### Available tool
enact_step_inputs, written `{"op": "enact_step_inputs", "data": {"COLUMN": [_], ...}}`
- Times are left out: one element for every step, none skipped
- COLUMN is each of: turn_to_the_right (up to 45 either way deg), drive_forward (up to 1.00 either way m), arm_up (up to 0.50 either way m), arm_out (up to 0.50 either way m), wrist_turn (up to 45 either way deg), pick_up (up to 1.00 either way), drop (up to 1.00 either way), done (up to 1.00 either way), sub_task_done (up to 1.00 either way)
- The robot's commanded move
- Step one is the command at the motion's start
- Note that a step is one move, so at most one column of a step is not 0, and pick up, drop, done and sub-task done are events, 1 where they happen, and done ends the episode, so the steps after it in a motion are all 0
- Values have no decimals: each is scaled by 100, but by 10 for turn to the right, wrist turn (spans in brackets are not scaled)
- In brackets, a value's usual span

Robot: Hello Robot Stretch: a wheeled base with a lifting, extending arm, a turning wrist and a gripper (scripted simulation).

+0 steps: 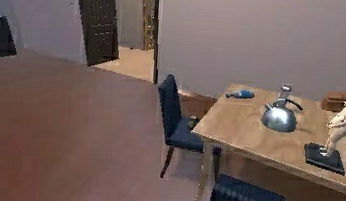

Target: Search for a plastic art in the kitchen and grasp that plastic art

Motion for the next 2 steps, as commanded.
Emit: {"op": "enact_step_inputs", "data": {"turn_to_the_right": [450, 210], "drive_forward": [0, 0], "arm_up": [0, 0], "arm_out": [0, 0], "wrist_turn": [0, 0], "pick_up": [0, 0], "drop": [0, 0], "done": [0, 0], "sub_task_done": [0, 0]}}
